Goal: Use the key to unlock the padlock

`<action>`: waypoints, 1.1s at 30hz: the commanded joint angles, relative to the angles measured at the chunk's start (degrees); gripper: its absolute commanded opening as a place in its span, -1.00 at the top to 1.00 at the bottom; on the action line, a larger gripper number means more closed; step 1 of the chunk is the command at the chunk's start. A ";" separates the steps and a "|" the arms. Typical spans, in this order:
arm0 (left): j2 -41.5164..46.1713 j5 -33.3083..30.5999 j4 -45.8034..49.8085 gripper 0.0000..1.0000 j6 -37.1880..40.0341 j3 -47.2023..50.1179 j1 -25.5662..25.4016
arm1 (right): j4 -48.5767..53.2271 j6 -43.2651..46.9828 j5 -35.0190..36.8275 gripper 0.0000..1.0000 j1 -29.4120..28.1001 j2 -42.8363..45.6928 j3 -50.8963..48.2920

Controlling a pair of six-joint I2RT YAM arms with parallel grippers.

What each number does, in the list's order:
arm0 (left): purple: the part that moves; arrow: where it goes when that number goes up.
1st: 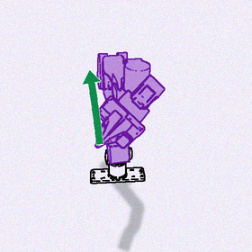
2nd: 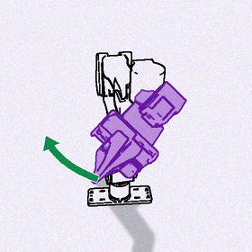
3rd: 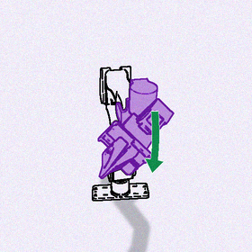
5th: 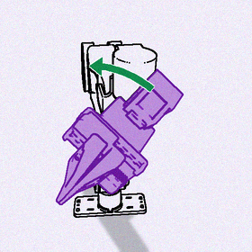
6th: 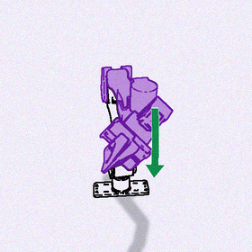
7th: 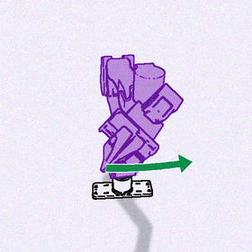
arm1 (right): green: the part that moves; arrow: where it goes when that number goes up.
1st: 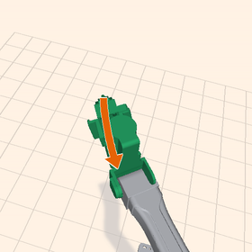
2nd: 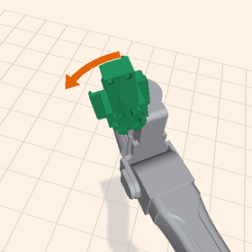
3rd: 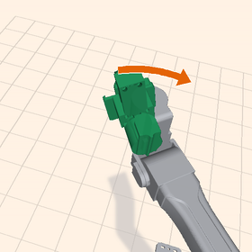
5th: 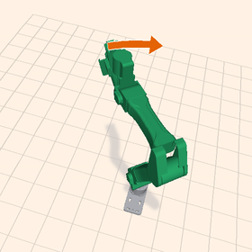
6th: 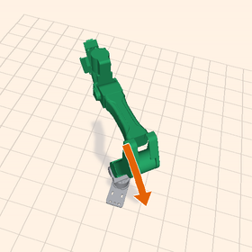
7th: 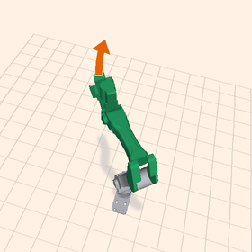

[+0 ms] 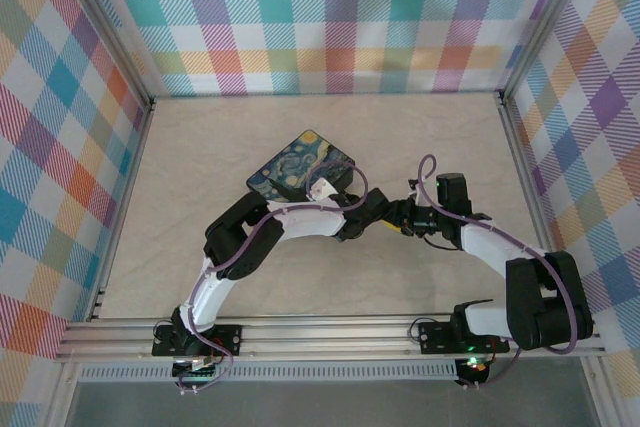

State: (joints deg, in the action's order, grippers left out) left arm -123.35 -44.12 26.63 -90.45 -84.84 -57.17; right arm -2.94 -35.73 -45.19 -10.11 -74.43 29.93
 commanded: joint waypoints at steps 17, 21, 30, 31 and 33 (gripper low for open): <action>8.69 2.46 11.79 0.71 19.11 -0.91 0.15 | -0.39 1.45 -2.09 0.34 0.53 0.25 -0.04; 12.64 5.54 16.33 0.72 26.34 -0.55 0.74 | -0.66 0.92 -2.14 0.35 0.53 0.34 0.27; 23.81 18.93 19.81 -0.18 33.62 6.05 2.35 | -1.57 3.24 -2.54 0.12 -0.15 -4.75 6.02; 25.39 20.65 20.31 -0.26 34.49 7.16 3.30 | -1.45 4.85 -2.00 0.06 -0.70 -5.91 7.21; 28.35 22.83 21.85 -0.36 36.24 8.64 5.77 | -1.87 7.42 -1.00 -0.05 -2.08 -7.83 8.89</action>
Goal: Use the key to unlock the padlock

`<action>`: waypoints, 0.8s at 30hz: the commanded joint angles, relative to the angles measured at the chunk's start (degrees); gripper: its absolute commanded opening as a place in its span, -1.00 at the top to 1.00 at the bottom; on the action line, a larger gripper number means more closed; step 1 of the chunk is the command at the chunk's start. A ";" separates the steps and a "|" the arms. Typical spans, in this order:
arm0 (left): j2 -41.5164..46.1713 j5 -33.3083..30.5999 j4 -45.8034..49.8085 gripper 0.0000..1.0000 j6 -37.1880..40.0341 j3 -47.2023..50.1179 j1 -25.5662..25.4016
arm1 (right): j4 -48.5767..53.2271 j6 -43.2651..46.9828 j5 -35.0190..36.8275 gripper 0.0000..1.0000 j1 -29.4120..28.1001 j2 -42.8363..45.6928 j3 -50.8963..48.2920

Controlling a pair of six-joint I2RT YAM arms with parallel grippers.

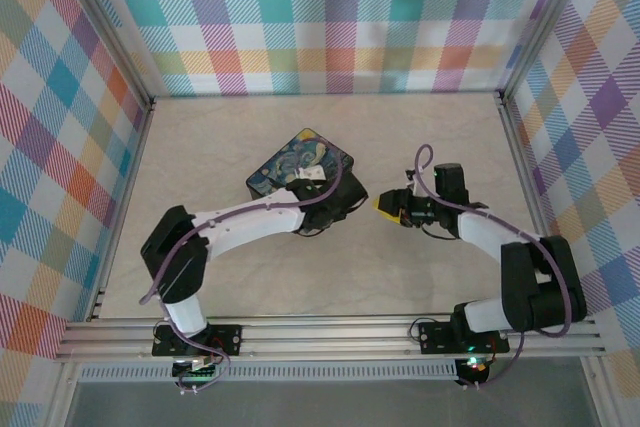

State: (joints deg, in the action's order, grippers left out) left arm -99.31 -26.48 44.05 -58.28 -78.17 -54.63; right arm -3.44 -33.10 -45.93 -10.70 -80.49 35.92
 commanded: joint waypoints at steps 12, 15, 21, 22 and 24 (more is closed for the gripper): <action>13.27 18.85 3.53 -0.56 18.08 8.56 26.36 | -8.59 23.55 19.09 -0.41 -14.63 -15.14 11.14; 11.79 22.75 0.24 -0.56 19.55 9.35 30.39 | -8.46 27.54 22.71 -0.40 -15.24 -17.73 13.18; 5.67 25.13 -2.15 -0.54 22.90 7.15 32.90 | -6.93 36.17 27.30 -0.40 -17.87 -21.50 16.41; 5.01 24.87 -2.13 -0.54 23.07 6.91 33.16 | -6.61 36.21 27.26 -0.40 -17.87 -21.98 16.99; 4.48 24.89 -2.97 -0.54 22.86 7.38 33.90 | -6.79 35.63 26.52 -0.40 -17.78 -21.63 17.67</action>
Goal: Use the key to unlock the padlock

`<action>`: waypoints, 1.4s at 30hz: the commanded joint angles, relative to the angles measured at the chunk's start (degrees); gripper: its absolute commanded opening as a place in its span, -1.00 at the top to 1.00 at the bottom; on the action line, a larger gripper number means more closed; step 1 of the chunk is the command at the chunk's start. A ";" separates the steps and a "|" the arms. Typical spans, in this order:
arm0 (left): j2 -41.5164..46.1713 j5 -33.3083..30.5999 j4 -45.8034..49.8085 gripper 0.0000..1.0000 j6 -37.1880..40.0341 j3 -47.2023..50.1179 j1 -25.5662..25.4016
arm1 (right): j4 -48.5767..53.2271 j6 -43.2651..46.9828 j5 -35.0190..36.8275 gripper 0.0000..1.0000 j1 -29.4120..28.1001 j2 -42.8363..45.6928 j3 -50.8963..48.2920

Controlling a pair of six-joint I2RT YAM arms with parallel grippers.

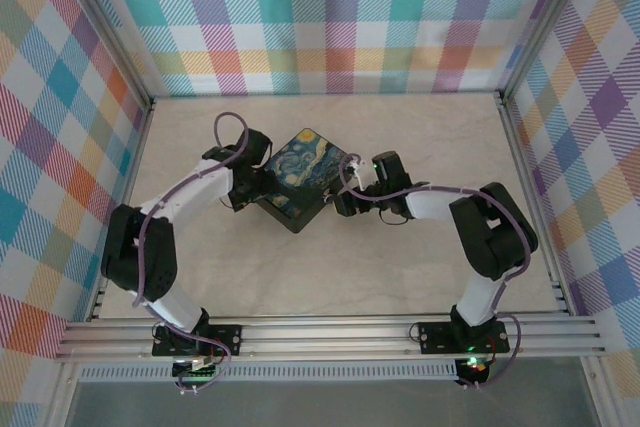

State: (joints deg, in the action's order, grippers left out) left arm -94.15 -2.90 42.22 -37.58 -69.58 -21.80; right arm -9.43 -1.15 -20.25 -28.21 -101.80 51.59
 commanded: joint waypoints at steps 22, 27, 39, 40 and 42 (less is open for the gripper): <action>19.91 8.76 -7.94 -1.00 0.42 15.92 -10.09 | 15.47 -4.53 -19.14 -0.66 11.78 -12.63 28.61; 14.48 3.97 -11.00 -1.00 0.42 16.41 -14.92 | 16.61 -5.69 -20.63 -0.64 11.82 -16.50 31.60; 2.99 -3.12 -20.44 -0.96 0.70 13.61 -18.62 | 15.62 -8.61 -26.72 -0.54 11.00 -17.27 29.79; 3.08 -3.16 -20.96 -0.95 0.38 13.62 -18.80 | 15.29 -8.85 -27.18 -0.53 10.83 -16.83 29.18; 3.65 -3.13 -21.47 -0.94 -0.29 13.90 -18.90 | 14.45 -9.43 -28.14 -0.52 10.65 -15.76 27.81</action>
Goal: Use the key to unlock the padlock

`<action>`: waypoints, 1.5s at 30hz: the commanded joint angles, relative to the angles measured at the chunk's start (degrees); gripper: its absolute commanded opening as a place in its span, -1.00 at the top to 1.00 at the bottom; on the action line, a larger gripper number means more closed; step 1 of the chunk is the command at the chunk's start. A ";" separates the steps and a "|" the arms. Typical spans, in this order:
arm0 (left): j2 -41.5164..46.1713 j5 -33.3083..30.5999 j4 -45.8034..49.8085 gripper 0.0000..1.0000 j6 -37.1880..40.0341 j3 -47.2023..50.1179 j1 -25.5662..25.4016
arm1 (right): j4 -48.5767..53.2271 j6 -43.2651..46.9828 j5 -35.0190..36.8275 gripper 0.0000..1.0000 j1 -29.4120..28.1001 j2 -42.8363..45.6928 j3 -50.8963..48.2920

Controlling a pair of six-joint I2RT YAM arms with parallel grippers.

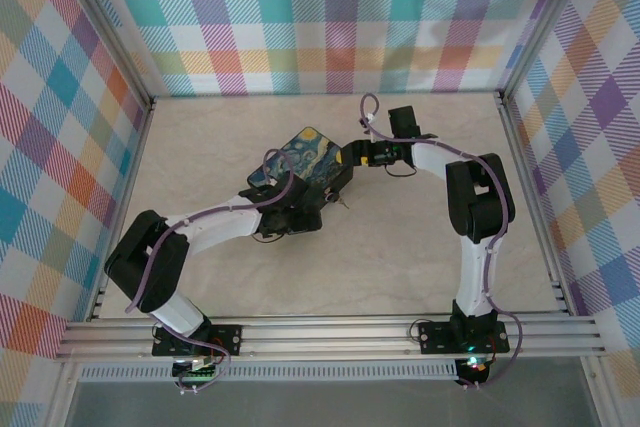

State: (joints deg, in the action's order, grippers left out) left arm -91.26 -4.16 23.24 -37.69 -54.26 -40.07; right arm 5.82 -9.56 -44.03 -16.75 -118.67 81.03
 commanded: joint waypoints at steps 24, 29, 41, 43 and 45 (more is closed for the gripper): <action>11.03 2.45 0.26 -0.92 -2.01 -2.76 -0.60 | -0.78 -8.50 -7.49 -0.35 -7.84 16.49 -13.03; 13.31 4.37 3.21 -0.91 -2.03 -4.52 -0.59 | 1.32 -11.43 -4.72 -0.28 -8.71 20.28 -15.52; 13.97 16.62 7.12 -0.91 -4.42 -8.84 -0.44 | 14.22 -16.01 -0.24 -0.16 -12.77 26.61 -15.79; 13.73 18.55 7.21 -0.90 -5.08 -9.57 -0.20 | 16.78 -16.47 0.88 -0.15 -13.26 27.95 -15.97; 13.22 20.60 7.17 -0.90 -5.80 -10.35 -0.05 | 18.41 -17.43 1.10 -0.13 -13.55 28.91 -16.57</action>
State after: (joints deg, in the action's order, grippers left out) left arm -78.98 7.14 45.12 -43.75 -58.74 -39.81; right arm 16.95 -23.64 -32.45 -25.23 -92.33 65.39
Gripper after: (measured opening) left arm 0.953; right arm 0.569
